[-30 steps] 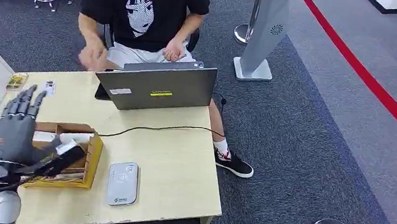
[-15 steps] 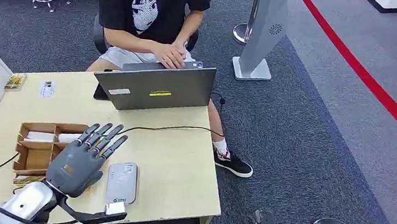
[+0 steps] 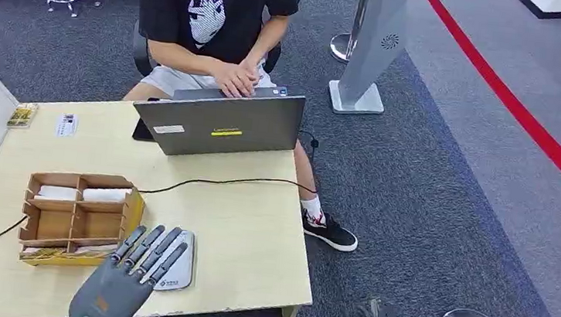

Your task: Pass the card to the sensor for recognition and then transmit it.

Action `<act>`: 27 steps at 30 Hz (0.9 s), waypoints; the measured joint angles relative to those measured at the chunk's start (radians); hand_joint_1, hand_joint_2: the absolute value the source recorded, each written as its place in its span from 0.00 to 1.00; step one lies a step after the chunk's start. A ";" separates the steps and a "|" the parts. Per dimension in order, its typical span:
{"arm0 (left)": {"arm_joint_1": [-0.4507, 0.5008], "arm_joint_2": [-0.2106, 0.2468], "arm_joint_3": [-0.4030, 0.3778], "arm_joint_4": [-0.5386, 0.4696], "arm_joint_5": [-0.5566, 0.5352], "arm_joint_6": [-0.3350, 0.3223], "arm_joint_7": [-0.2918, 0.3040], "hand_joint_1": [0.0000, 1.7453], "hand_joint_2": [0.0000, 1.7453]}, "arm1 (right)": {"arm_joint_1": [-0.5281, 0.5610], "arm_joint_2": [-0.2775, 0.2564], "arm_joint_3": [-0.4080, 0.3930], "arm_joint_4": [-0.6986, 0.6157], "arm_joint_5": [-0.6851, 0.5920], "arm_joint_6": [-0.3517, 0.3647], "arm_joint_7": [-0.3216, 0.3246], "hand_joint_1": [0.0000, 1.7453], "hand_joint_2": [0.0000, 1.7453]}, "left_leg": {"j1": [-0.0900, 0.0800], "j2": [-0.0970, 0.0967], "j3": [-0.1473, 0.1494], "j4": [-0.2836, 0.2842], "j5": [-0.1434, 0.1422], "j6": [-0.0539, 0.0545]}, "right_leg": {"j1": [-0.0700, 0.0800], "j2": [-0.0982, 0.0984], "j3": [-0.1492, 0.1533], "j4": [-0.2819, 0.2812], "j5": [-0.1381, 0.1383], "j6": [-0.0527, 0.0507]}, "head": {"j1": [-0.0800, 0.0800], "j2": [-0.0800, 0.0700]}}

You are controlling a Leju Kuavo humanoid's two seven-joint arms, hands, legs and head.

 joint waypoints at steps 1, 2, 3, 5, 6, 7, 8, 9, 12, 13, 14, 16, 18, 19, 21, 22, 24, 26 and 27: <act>0.017 0.001 0.000 -0.010 0.001 0.018 0.018 0.00 1.00 | 0.004 0.001 -0.002 -0.008 -0.005 0.004 0.002 0.00 1.00 | 0.000 0.000 0.000 0.000 0.000 0.000 | 0.000 0.000 0.000 0.000 0.000 0.000 | 0.000 0.000; 0.031 0.002 0.000 -0.017 0.004 0.032 0.029 0.00 1.00 | 0.008 0.003 -0.006 -0.019 -0.005 0.008 0.003 0.00 1.00 | 0.000 0.000 0.000 0.000 0.000 0.000 | 0.000 0.000 0.000 0.000 0.000 0.000 | 0.000 0.000; 0.042 0.003 0.000 -0.024 0.004 0.039 0.036 0.00 1.00 | 0.012 0.003 -0.009 -0.026 -0.005 0.012 0.003 0.00 1.00 | 0.000 0.000 0.000 0.000 0.000 0.000 | 0.000 0.000 0.000 0.000 0.000 0.000 | 0.000 0.000; 0.059 0.007 0.000 -0.032 0.005 0.043 0.042 0.00 1.00 | 0.017 0.005 -0.015 -0.037 -0.005 0.015 0.007 0.00 1.00 | 0.000 0.000 0.000 0.000 0.000 0.000 | 0.000 0.000 0.000 0.000 0.000 0.000 | 0.000 0.000; 0.065 0.008 0.000 -0.035 0.005 0.043 0.043 0.00 1.00 | 0.018 0.005 -0.017 -0.042 -0.005 0.015 0.007 0.00 1.00 | 0.000 0.000 0.000 0.000 0.000 0.000 | 0.000 0.000 0.000 0.000 0.000 0.000 | 0.000 0.000; 0.070 0.008 0.000 -0.039 0.005 0.044 0.043 0.00 1.00 | 0.019 0.006 -0.018 -0.046 -0.005 0.016 0.007 0.00 1.00 | 0.000 0.000 0.000 0.000 0.000 0.000 | 0.000 0.000 0.000 0.000 0.000 0.000 | 0.000 0.000; 0.073 0.008 0.000 -0.042 0.006 0.045 0.043 0.00 1.00 | 0.020 0.006 -0.019 -0.049 -0.005 0.016 0.007 0.00 1.00 | 0.000 0.000 0.000 0.000 0.000 0.000 | 0.000 0.000 0.000 0.000 0.000 0.000 | 0.000 0.000; 0.077 0.008 0.000 -0.043 0.008 0.048 0.048 0.00 1.00 | 0.022 0.006 -0.020 -0.051 -0.005 0.016 0.008 0.00 1.00 | 0.000 0.000 0.000 0.000 0.000 0.000 | 0.000 0.000 0.000 0.000 0.000 0.000 | 0.001 0.000; 0.099 0.003 0.010 -0.056 -0.011 0.071 0.103 0.00 1.00 | 0.027 0.013 -0.027 -0.075 -0.003 0.033 0.020 0.00 1.00 | 0.000 0.000 0.000 0.000 0.000 0.000 | 0.000 0.000 0.000 0.000 0.000 0.000 | 0.000 0.000; 0.105 0.003 0.019 -0.061 -0.005 0.077 0.115 0.00 1.00 | 0.030 0.014 -0.032 -0.085 0.000 0.040 0.021 0.00 1.00 | 0.000 0.000 0.000 0.000 0.000 0.000 | 0.000 0.000 0.000 0.000 0.000 0.000 | 0.000 0.000; 0.108 0.005 0.031 -0.062 0.020 0.091 0.112 0.00 1.00 | 0.032 0.015 -0.035 -0.094 0.002 0.044 0.025 0.00 1.00 | 0.000 0.000 0.000 0.000 0.000 0.000 | 0.000 -0.001 0.000 0.000 0.000 0.000 | 0.001 0.000; 0.122 0.003 0.093 -0.061 0.122 0.096 0.057 0.00 1.00 | 0.039 0.016 -0.041 -0.106 0.000 0.032 0.064 0.00 1.00 | 0.000 0.000 0.001 0.000 0.000 0.000 | 0.000 0.000 0.000 0.000 0.000 0.000 | 0.000 0.000; 0.145 -0.039 0.203 -0.057 0.190 0.095 -0.019 0.00 1.00 | 0.065 0.016 -0.048 -0.120 -0.004 0.037 0.071 0.00 1.00 | 0.000 -0.001 0.000 0.000 0.000 0.000 | 0.000 -0.001 0.000 0.000 -0.001 0.000 | -0.002 0.000; 0.153 -0.062 0.245 -0.054 0.201 0.093 -0.050 0.00 1.00 | 0.082 0.018 -0.050 -0.128 -0.005 0.039 0.068 0.00 1.00 | 0.000 -0.002 0.000 0.000 0.000 0.000 | 0.000 -0.002 0.000 0.000 -0.001 0.000 | -0.001 0.000; 0.163 -0.111 0.332 -0.049 0.234 0.076 -0.086 0.00 1.00 | 0.108 0.020 -0.051 -0.141 -0.008 0.040 0.063 0.00 1.00 | 0.000 -0.002 -0.001 0.000 0.000 0.000 | 0.000 -0.002 0.000 0.000 -0.001 0.000 | -0.001 0.000; 0.166 -0.128 0.369 -0.046 0.241 0.067 -0.095 0.00 1.00 | 0.115 0.021 -0.051 -0.147 -0.016 0.040 0.063 0.00 1.00 | 0.000 -0.002 -0.001 0.000 0.000 0.000 | 0.000 -0.001 0.000 0.000 -0.001 0.000 | -0.001 0.000; 0.166 -0.169 0.435 -0.038 0.245 0.050 -0.110 0.00 1.00 | 0.124 0.022 -0.050 -0.159 -0.026 0.036 0.068 0.00 1.00 | 0.000 -0.001 -0.001 0.000 0.000 0.000 | 0.000 -0.001 0.000 0.000 -0.001 0.000 | -0.001 0.000; 0.164 -0.210 0.504 -0.025 0.250 0.029 -0.129 0.00 1.00 | 0.132 0.023 -0.043 -0.170 -0.037 0.034 0.075 0.00 1.00 | 0.000 -0.002 -0.001 0.000 0.000 0.000 | 0.000 -0.002 0.000 0.000 -0.001 0.000 | -0.001 0.000; 0.163 -0.224 0.530 -0.015 0.253 0.021 -0.136 0.00 1.00 | 0.135 0.024 -0.040 -0.173 -0.038 0.034 0.077 0.00 1.00 | 0.000 -0.002 -0.001 0.000 0.000 0.000 | 0.000 -0.002 0.000 0.000 -0.001 0.000 | -0.001 0.000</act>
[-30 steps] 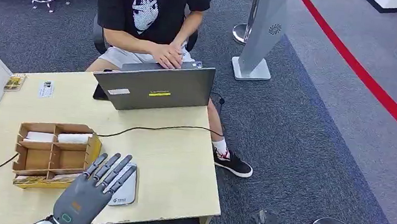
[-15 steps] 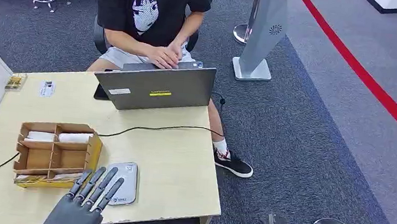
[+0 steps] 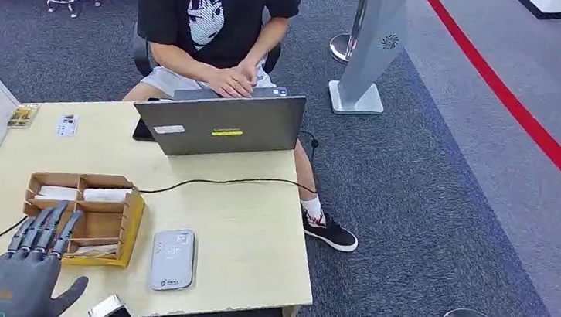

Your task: Pass the card to the sensor for recognition and then transmit it.

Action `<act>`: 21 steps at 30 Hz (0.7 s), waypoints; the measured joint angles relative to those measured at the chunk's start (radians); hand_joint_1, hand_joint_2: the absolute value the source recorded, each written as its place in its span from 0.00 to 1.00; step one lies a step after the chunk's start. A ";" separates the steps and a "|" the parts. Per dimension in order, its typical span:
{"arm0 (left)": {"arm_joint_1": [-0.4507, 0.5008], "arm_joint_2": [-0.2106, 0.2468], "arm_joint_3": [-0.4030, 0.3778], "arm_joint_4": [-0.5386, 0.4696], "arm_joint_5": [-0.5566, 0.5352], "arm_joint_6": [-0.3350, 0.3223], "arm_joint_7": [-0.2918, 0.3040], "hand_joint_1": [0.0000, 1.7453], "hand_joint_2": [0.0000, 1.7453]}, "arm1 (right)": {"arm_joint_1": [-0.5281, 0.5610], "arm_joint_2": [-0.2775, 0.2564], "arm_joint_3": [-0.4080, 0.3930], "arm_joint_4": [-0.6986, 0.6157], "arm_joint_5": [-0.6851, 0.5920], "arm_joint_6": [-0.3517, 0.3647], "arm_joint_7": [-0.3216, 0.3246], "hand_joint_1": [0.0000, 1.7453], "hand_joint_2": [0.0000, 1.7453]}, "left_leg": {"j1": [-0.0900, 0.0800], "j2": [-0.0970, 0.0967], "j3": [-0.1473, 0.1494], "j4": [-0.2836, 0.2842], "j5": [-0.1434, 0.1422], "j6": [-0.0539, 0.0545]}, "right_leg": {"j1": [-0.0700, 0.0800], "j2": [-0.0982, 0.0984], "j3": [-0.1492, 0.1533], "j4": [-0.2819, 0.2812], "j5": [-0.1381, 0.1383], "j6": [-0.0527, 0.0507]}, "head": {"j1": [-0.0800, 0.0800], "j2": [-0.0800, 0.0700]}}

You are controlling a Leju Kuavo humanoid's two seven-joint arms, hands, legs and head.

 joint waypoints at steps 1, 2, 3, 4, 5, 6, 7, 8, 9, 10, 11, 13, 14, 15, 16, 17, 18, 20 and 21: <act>-0.002 -0.010 0.025 0.010 0.003 -0.004 -0.008 0.00 1.00 | 0.002 0.000 0.002 -0.004 0.000 0.000 0.003 0.00 1.00 | 0.000 0.000 0.000 0.000 0.000 0.000 | 0.000 0.000 0.000 0.000 0.000 0.000 | 0.000 0.000; -0.003 -0.020 0.045 0.018 0.005 -0.005 -0.015 0.00 1.00 | 0.004 0.000 0.004 -0.007 0.000 0.000 0.003 0.00 1.00 | 0.000 0.000 0.000 0.000 0.000 0.000 | 0.000 0.000 0.000 0.000 0.000 0.000 | 0.000 0.000; -0.004 -0.029 0.060 0.023 0.007 -0.006 -0.020 0.00 1.00 | 0.006 0.000 0.005 -0.010 0.000 0.000 0.004 0.00 1.00 | 0.000 0.000 0.000 0.000 0.000 0.000 | 0.000 0.000 0.000 0.000 0.000 0.000 | 0.000 0.000; -0.005 -0.036 0.072 0.028 0.008 -0.007 -0.021 0.00 1.00 | 0.008 0.000 0.007 -0.011 0.000 0.000 0.004 0.00 1.00 | 0.000 0.000 0.000 0.000 0.000 0.000 | 0.000 0.000 0.000 0.000 0.000 0.000 | 0.000 0.000; -0.005 -0.042 0.084 0.033 0.008 -0.008 -0.022 0.00 1.00 | 0.008 0.001 0.009 -0.013 0.000 0.000 0.004 0.00 1.00 | 0.000 0.000 0.000 0.000 0.000 0.000 | 0.000 0.000 0.000 0.000 0.000 0.000 | 0.000 0.000; -0.005 -0.047 0.093 0.037 0.009 -0.008 -0.023 0.00 1.00 | 0.009 0.001 0.010 -0.014 0.000 0.000 0.004 0.00 1.00 | 0.000 0.000 0.000 0.000 0.000 0.000 | 0.000 0.000 0.000 0.000 0.000 0.000 | 0.000 0.000; -0.006 -0.051 0.099 0.040 0.009 -0.008 -0.024 0.00 1.00 | 0.009 0.001 0.011 -0.015 0.000 0.000 0.004 0.00 1.00 | 0.000 0.000 0.000 0.000 0.000 0.000 | 0.000 0.000 0.000 0.000 0.000 0.000 | 0.000 0.000; -0.006 -0.055 0.106 0.044 0.010 -0.008 -0.025 0.00 1.00 | 0.009 0.001 0.011 -0.016 0.000 0.000 0.004 0.00 1.00 | 0.000 0.000 0.000 0.000 0.000 0.000 | 0.000 0.000 0.000 0.000 0.000 0.000 | 0.000 0.000; -0.006 -0.059 0.110 0.048 0.010 -0.008 -0.025 0.00 1.00 | 0.010 0.001 0.013 -0.016 0.000 0.000 0.004 0.00 1.00 | 0.000 0.000 0.000 0.000 0.000 0.000 | 0.000 0.000 0.000 0.000 0.000 0.000 | 0.000 0.000; -0.006 -0.063 0.116 0.050 0.008 -0.011 -0.025 0.00 1.00 | 0.010 0.001 0.014 -0.017 0.000 0.000 0.004 0.00 1.00 | 0.000 0.000 0.000 0.000 0.000 0.000 | 0.000 0.000 0.000 0.000 0.000 0.000 | 0.000 0.000; -0.007 -0.073 0.124 0.053 0.005 -0.017 -0.027 0.00 1.00 | 0.010 0.001 0.015 -0.018 0.000 0.000 0.004 0.00 1.00 | 0.000 0.000 0.000 0.000 0.000 0.000 | 0.000 0.000 0.000 0.000 0.000 0.000 | 0.000 0.000; -0.011 -0.085 0.141 0.061 -0.010 -0.033 -0.035 0.00 1.00 | 0.011 0.001 0.018 -0.021 -0.001 -0.001 0.004 0.00 1.00 | 0.000 0.000 0.000 0.000 0.000 0.000 | 0.000 0.000 0.000 0.000 0.000 0.000 | 0.000 0.000; -0.012 -0.090 0.149 0.067 -0.016 -0.040 -0.042 0.00 1.00 | 0.011 0.001 0.019 -0.022 0.000 -0.002 0.004 0.00 1.00 | 0.000 0.000 0.000 0.000 0.000 0.000 | 0.000 0.000 0.000 0.000 0.000 0.000 | 0.000 0.000; -0.015 -0.095 0.155 0.074 -0.022 -0.044 -0.048 0.00 1.00 | 0.011 0.001 0.019 -0.022 0.000 -0.003 0.004 0.00 1.00 | 0.000 0.000 0.000 0.000 0.000 0.000 | 0.000 0.000 0.000 0.000 0.000 0.000 | 0.000 0.000; -0.019 -0.099 0.158 0.082 -0.026 -0.048 -0.052 0.00 1.00 | 0.011 0.001 0.019 -0.022 0.002 -0.004 0.004 0.00 1.00 | 0.000 0.000 0.000 0.000 0.000 0.000 | 0.000 0.000 0.000 0.000 0.000 0.000 | 0.000 0.000; -0.023 -0.103 0.160 0.092 -0.026 -0.051 -0.054 0.00 1.00 | 0.011 0.001 0.020 -0.022 0.005 -0.005 0.004 0.00 1.00 | 0.000 0.000 0.000 0.000 0.000 0.000 | 0.000 0.000 0.000 0.000 0.000 0.000 | 0.000 0.000; -0.026 -0.107 0.160 0.103 -0.029 -0.053 -0.058 0.00 1.00 | 0.011 0.001 0.020 -0.023 0.008 -0.006 0.004 0.00 1.00 | 0.000 0.000 0.000 0.000 0.000 0.000 | 0.000 0.000 0.000 0.000 0.000 0.000 | 0.000 0.000; -0.033 -0.111 0.160 0.124 -0.033 -0.058 -0.061 0.00 1.00 | 0.010 0.001 0.021 -0.023 0.019 -0.008 0.004 0.00 1.00 | 0.000 0.000 0.000 0.000 0.000 0.000 | 0.000 0.000 0.000 0.000 0.000 0.000 | 0.000 0.000; -0.038 -0.112 0.160 0.134 -0.037 -0.059 -0.061 0.00 1.00 | 0.010 0.001 0.021 -0.023 0.022 -0.008 0.004 0.00 1.00 | 0.000 0.000 0.000 0.000 0.000 0.000 | 0.000 0.000 0.000 0.000 0.000 0.000 | 0.000 0.000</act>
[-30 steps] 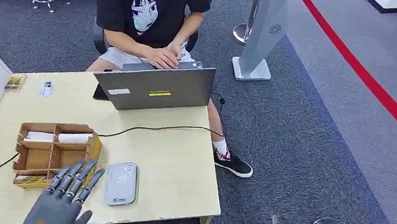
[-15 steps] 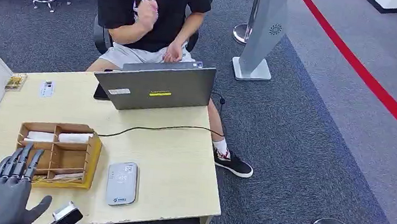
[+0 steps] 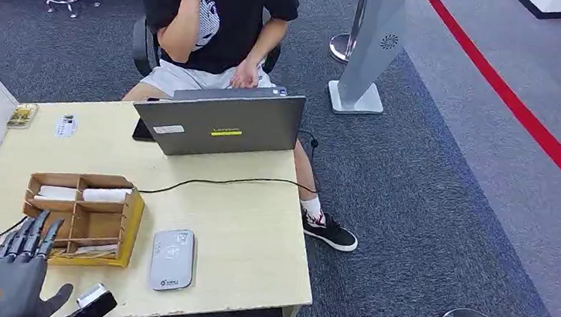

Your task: Pass the card to the sensor for recognition and then transmit it.

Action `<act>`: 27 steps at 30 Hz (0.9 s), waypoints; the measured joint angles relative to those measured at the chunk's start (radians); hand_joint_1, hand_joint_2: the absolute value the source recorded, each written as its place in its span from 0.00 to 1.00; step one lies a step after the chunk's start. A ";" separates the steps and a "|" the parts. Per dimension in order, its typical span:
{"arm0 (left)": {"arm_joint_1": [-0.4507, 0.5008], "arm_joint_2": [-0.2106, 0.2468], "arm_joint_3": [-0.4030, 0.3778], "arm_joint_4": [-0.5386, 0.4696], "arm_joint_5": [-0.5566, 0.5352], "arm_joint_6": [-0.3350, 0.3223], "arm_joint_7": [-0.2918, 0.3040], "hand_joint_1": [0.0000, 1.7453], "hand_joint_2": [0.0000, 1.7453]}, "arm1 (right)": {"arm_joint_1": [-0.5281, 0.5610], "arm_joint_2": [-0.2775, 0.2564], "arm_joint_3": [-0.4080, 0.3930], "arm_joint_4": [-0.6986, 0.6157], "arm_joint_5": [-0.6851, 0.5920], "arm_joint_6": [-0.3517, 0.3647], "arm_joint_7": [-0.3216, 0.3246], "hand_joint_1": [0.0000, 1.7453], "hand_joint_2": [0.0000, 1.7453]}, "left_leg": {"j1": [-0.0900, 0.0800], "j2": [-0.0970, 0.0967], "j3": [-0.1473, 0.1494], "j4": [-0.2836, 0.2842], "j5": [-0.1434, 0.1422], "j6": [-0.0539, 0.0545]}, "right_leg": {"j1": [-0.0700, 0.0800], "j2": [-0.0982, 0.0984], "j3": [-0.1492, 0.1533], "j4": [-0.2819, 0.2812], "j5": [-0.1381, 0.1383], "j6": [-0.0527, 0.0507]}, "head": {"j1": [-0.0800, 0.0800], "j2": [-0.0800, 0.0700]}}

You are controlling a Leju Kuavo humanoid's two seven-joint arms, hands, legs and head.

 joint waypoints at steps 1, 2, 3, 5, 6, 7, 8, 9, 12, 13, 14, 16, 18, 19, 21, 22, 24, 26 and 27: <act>-0.005 -0.001 0.000 0.011 -0.003 -0.002 0.000 0.00 1.00 | 0.000 0.000 0.000 0.000 0.000 0.000 0.000 0.00 1.00 | 0.000 0.000 0.000 0.000 0.000 0.000 | 0.000 0.000 0.000 0.000 0.000 0.000 | 0.000 0.000; -0.010 -0.001 0.000 0.022 -0.005 -0.002 0.000 0.00 1.00 | 0.000 0.000 0.000 0.000 0.001 0.000 0.000 0.00 1.00 | 0.000 0.000 0.000 0.000 0.000 0.000 | 0.000 0.000 0.000 0.000 0.000 0.000 | 0.000 0.000; -0.016 0.000 0.000 0.032 -0.006 -0.002 -0.001 0.00 1.00 | 0.000 0.000 0.000 0.000 0.001 -0.001 0.000 0.00 1.00 | 0.000 0.000 0.000 0.000 0.000 0.000 | 0.000 0.000 0.000 0.000 0.000 0.000 | 0.000 0.000; -0.023 -0.001 0.000 0.045 -0.006 -0.002 -0.002 0.00 1.00 | 0.000 0.000 0.001 0.000 0.001 -0.001 -0.001 0.00 1.00 | 0.000 0.000 0.000 0.000 0.000 0.000 | 0.000 0.000 0.000 0.000 0.000 0.000 | 0.000 0.000; -0.025 -0.001 0.000 0.050 -0.006 -0.002 -0.002 0.00 1.00 | 0.000 0.000 0.001 0.000 0.001 -0.001 -0.001 0.00 1.00 | 0.000 0.000 0.000 0.000 0.000 0.000 | 0.000 0.000 0.000 0.000 0.000 0.000 | 0.000 0.000; -0.026 -0.001 0.000 0.054 -0.006 -0.002 -0.001 0.00 1.00 | 0.000 0.000 0.001 0.000 0.001 -0.001 -0.001 0.00 1.00 | 0.000 0.000 0.000 0.000 0.000 0.000 | 0.000 0.000 0.000 0.000 0.000 0.000 | 0.000 0.000; -0.028 -0.001 0.000 0.058 -0.006 -0.002 -0.001 0.00 1.00 | 0.000 0.000 0.001 0.000 0.001 -0.002 -0.001 0.00 1.00 | 0.000 0.000 0.000 0.000 0.000 0.000 | 0.000 0.000 0.000 0.000 0.000 0.000 | 0.000 0.000; -0.030 -0.001 0.000 0.062 -0.006 -0.002 -0.001 0.00 1.00 | 0.000 0.000 0.001 0.000 0.001 -0.003 -0.001 0.00 1.00 | 0.000 0.000 0.000 0.000 0.000 0.000 | 0.000 0.000 0.000 0.000 0.000 0.000 | 0.000 0.000; -0.036 0.000 0.000 0.072 -0.018 -0.006 -0.001 0.00 1.00 | -0.001 0.000 0.001 0.000 0.018 -0.003 -0.002 0.00 1.00 | 0.000 0.000 0.000 0.000 0.000 0.000 | 0.000 0.000 0.000 0.000 0.000 0.000 | 0.000 0.000; -0.040 0.002 0.000 0.078 -0.026 -0.008 0.000 0.00 1.00 | -0.001 0.000 0.001 0.000 0.023 -0.002 -0.004 0.00 1.00 | 0.000 0.000 0.000 0.000 0.000 0.000 | 0.000 0.000 0.000 0.000 0.000 0.000 | 0.000 0.000; -0.045 0.003 0.000 0.085 -0.031 -0.010 0.001 0.00 1.00 | -0.001 0.000 0.001 0.000 0.027 -0.002 -0.007 0.00 1.00 | 0.000 0.000 0.000 0.000 0.000 0.000 | 0.000 0.000 0.000 0.000 0.000 0.000 | 0.000 0.000; -0.055 0.009 -0.001 0.098 -0.042 -0.012 0.003 0.00 1.00 | -0.001 0.000 0.001 0.002 0.035 -0.001 -0.009 0.00 1.00 | 0.000 0.000 0.000 0.000 0.000 0.000 | 0.000 0.000 0.000 0.000 0.000 0.000 | 0.000 0.000; -0.064 0.013 -0.003 0.108 -0.046 -0.013 0.004 0.00 1.00 | -0.001 0.000 0.001 0.002 0.036 0.000 -0.011 0.00 1.00 | 0.000 0.000 0.000 0.000 0.000 0.000 | 0.000 0.000 0.000 0.000 0.000 0.000 | 0.000 0.000; -0.068 0.015 -0.005 0.115 -0.047 -0.013 0.004 0.00 1.00 | -0.001 0.000 0.001 0.002 0.036 0.001 -0.011 0.00 1.00 | 0.000 0.000 0.000 0.000 0.000 0.000 | 0.000 0.000 0.000 0.000 0.000 0.000 | 0.000 0.000; -0.073 0.019 -0.007 0.122 -0.050 -0.013 0.007 0.00 1.00 | -0.001 0.000 0.001 0.003 0.036 0.003 -0.011 0.00 1.00 | 0.000 0.000 0.000 0.000 0.000 0.000 | 0.000 0.000 0.000 0.000 0.000 0.000 | 0.000 0.000; -0.074 0.021 -0.009 0.125 -0.051 -0.011 0.009 0.00 1.00 | -0.001 0.000 0.001 0.003 0.037 0.005 -0.012 0.00 1.00 | 0.000 0.000 0.000 0.000 0.000 0.000 | 0.000 0.000 0.000 0.000 0.000 0.000 | 0.000 0.000; -0.076 0.024 -0.010 0.130 -0.051 -0.006 0.012 0.00 1.00 | -0.001 0.000 0.001 0.004 0.037 0.006 -0.013 0.00 1.00 | 0.000 0.000 0.000 0.000 0.000 0.000 | 0.000 0.000 0.000 0.000 0.000 0.000 | 0.000 0.000; -0.077 0.029 -0.011 0.133 -0.051 -0.005 0.013 0.00 1.00 | -0.001 0.000 0.001 0.005 0.037 0.007 -0.014 0.00 1.00 | 0.000 0.000 0.000 0.000 0.000 0.000 | 0.000 0.000 0.000 0.000 0.000 0.000 | 0.000 0.000; -0.079 0.031 -0.012 0.135 -0.052 -0.003 0.013 0.00 1.00 | -0.001 0.000 0.001 0.005 0.037 0.007 -0.016 0.00 1.00 | 0.000 0.000 0.000 0.000 0.000 0.000 | 0.000 0.000 0.000 0.000 0.000 0.000 | 0.000 0.000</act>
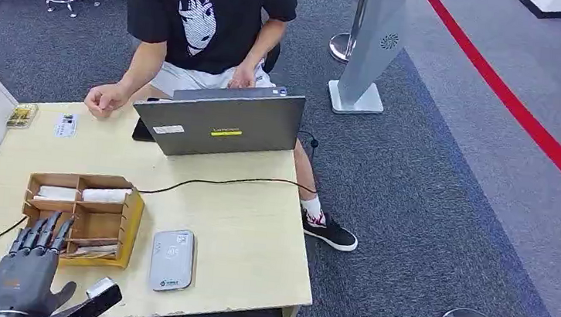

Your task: Pass the card to the sensor for recognition and then transmit it.

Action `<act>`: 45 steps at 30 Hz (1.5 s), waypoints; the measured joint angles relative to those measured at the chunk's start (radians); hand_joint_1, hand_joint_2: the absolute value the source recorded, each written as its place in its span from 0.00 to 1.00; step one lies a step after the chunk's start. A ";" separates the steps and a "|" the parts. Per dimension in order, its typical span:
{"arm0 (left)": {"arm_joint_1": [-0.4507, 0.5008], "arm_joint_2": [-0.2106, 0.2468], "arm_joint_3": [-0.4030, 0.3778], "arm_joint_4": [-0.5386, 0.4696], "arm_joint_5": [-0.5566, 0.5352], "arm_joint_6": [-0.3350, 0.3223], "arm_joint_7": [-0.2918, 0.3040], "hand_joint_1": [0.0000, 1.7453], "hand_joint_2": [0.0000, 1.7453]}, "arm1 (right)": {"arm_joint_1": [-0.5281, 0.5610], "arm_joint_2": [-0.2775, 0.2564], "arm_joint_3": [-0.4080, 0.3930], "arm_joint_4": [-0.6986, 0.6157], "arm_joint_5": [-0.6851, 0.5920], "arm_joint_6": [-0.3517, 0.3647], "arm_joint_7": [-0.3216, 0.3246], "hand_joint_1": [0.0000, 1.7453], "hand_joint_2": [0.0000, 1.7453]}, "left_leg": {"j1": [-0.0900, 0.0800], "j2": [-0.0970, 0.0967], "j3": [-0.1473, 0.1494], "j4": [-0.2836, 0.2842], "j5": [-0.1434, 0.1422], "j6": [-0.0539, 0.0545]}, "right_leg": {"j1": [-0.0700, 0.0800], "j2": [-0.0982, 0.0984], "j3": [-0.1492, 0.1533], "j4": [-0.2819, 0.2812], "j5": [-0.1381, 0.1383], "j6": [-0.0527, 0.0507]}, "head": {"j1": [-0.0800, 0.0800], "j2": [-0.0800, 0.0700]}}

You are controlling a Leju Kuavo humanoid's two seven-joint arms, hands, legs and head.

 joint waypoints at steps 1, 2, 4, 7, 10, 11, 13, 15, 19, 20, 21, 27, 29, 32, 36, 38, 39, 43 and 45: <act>-0.003 0.004 -0.002 0.003 -0.002 0.003 -0.005 0.00 1.00 | 0.000 0.000 0.000 0.001 0.000 0.000 0.000 0.00 1.00 | 0.000 0.000 0.000 0.000 0.000 0.000 | 0.000 0.000 0.000 0.000 0.000 0.000 | 0.000 0.000; -0.004 0.010 -0.010 0.004 -0.002 0.008 -0.015 0.00 1.00 | 0.000 0.000 0.000 0.002 0.000 0.000 0.000 0.00 1.00 | 0.000 0.000 0.000 0.000 0.000 0.000 | 0.000 0.000 0.000 0.000 0.000 0.000 | 0.000 0.000; -0.007 0.023 -0.028 0.008 0.007 0.029 -0.038 0.00 1.00 | 0.000 0.000 0.000 0.003 0.002 0.001 -0.003 0.00 1.00 | 0.000 0.000 0.000 0.000 0.000 0.000 | 0.000 0.000 0.000 0.000 0.000 0.000 | 0.000 0.000; -0.009 0.036 -0.054 0.015 0.015 0.041 -0.054 0.00 1.00 | 0.000 0.000 0.000 0.006 0.002 0.002 -0.005 0.00 1.00 | 0.000 0.000 0.000 0.000 0.000 0.000 | 0.000 0.000 0.000 0.000 0.000 0.000 | 0.000 0.000; -0.011 0.057 -0.086 0.024 0.015 0.059 -0.065 0.00 1.00 | 0.000 0.000 -0.001 0.009 0.014 0.002 -0.008 0.00 1.00 | 0.000 0.000 0.000 0.000 0.000 0.000 | 0.000 0.000 0.000 0.000 0.000 0.000 | 0.000 0.000; -0.011 0.064 -0.097 0.026 0.016 0.064 -0.066 0.00 1.00 | -0.001 0.000 -0.001 0.010 0.018 0.002 -0.009 0.00 1.00 | 0.000 0.000 0.000 0.000 0.000 0.000 | 0.000 0.000 0.000 0.000 0.000 0.000 | 0.000 0.000; -0.012 0.072 -0.125 0.028 0.018 0.076 -0.069 0.00 1.00 | -0.001 0.000 -0.001 0.013 0.019 0.003 -0.013 0.00 1.00 | 0.000 0.000 0.000 0.000 0.000 0.000 | 0.000 0.000 0.000 0.000 0.000 0.000 | 0.000 0.000; -0.013 0.074 -0.150 0.028 0.018 0.079 -0.069 0.00 1.00 | -0.001 0.000 -0.001 0.014 0.026 0.002 -0.014 0.00 1.00 | 0.000 0.000 0.000 0.000 0.000 0.000 | 0.000 0.000 0.000 0.000 0.000 0.000 | 0.000 0.000; -0.016 0.081 -0.186 0.028 0.018 0.083 -0.069 0.00 1.00 | -0.001 0.000 -0.001 0.018 0.031 0.002 -0.014 0.00 1.00 | 0.000 0.000 0.000 0.000 0.000 0.000 | 0.000 0.000 0.000 0.000 0.000 0.000 | 0.000 0.000; -0.016 0.082 -0.191 0.028 0.018 0.083 -0.069 0.00 1.00 | -0.001 0.000 -0.001 0.018 0.031 0.002 -0.014 0.00 1.00 | 0.000 0.000 0.000 0.000 0.000 0.000 | 0.000 0.000 0.000 0.000 0.000 0.000 | 0.000 0.000; -0.016 0.082 -0.196 0.028 0.018 0.083 -0.069 0.00 1.00 | -0.002 0.000 -0.001 0.019 0.031 0.002 -0.014 0.00 1.00 | 0.000 0.000 0.000 0.000 0.000 0.000 | 0.000 0.000 0.000 0.000 0.000 0.000 | 0.000 0.000; -0.019 0.091 -0.212 0.028 0.021 0.085 -0.065 0.00 1.00 | -0.002 0.000 -0.002 0.023 0.034 0.002 -0.015 0.00 1.00 | 0.000 0.000 0.000 0.000 0.000 0.000 | 0.000 0.000 0.000 0.000 0.000 0.000 | 0.000 0.000; -0.019 0.097 -0.219 0.028 0.018 0.088 -0.056 0.00 1.00 | -0.002 0.000 -0.003 0.025 0.036 0.002 -0.018 0.00 1.00 | 0.000 0.000 0.000 0.000 0.000 0.000 | 0.000 0.000 0.000 0.000 0.000 0.000 | 0.000 0.000; -0.019 0.106 -0.222 0.028 0.018 0.091 -0.047 0.00 1.00 | -0.002 0.000 -0.004 0.028 0.035 0.002 -0.020 0.00 1.00 | 0.000 0.000 0.000 0.000 0.000 0.000 | 0.000 0.000 0.000 0.000 0.000 0.000 | 0.000 0.000; -0.019 0.114 -0.223 0.028 0.018 0.093 -0.045 0.00 1.00 | -0.003 0.000 -0.005 0.031 0.036 0.002 -0.021 0.00 1.00 | 0.000 0.000 0.000 0.000 0.000 0.000 | 0.000 0.000 0.000 0.000 0.000 0.000 | 0.000 0.000; -0.019 0.116 -0.223 0.028 0.016 0.097 -0.039 0.00 1.00 | -0.003 0.000 -0.005 0.032 0.036 0.002 -0.021 0.00 1.00 | 0.000 0.000 0.000 0.000 0.000 0.000 | 0.000 0.000 0.000 0.000 0.000 0.000 | 0.000 0.000; -0.019 0.116 -0.223 0.028 0.015 0.102 -0.033 0.00 1.00 | -0.003 0.000 -0.005 0.032 0.036 0.002 -0.021 0.00 1.00 | 0.000 0.000 0.000 0.000 0.000 0.000 | 0.000 0.000 0.000 0.000 0.000 0.000 | 0.000 0.000; -0.017 0.122 -0.218 0.028 0.017 0.120 -0.017 0.00 1.00 | -0.002 0.000 -0.005 0.032 0.035 0.003 -0.021 0.00 1.00 | 0.000 0.000 0.000 0.000 0.000 0.000 | 0.000 0.000 0.000 0.000 0.000 0.000 | 0.000 0.000; -0.016 0.121 -0.202 0.028 0.023 0.121 -0.013 0.00 1.00 | -0.002 0.000 -0.005 0.031 0.032 0.003 -0.021 0.00 1.00 | 0.000 0.000 0.000 0.000 0.000 0.000 | 0.000 0.000 0.000 0.000 0.000 0.000 | 0.000 0.000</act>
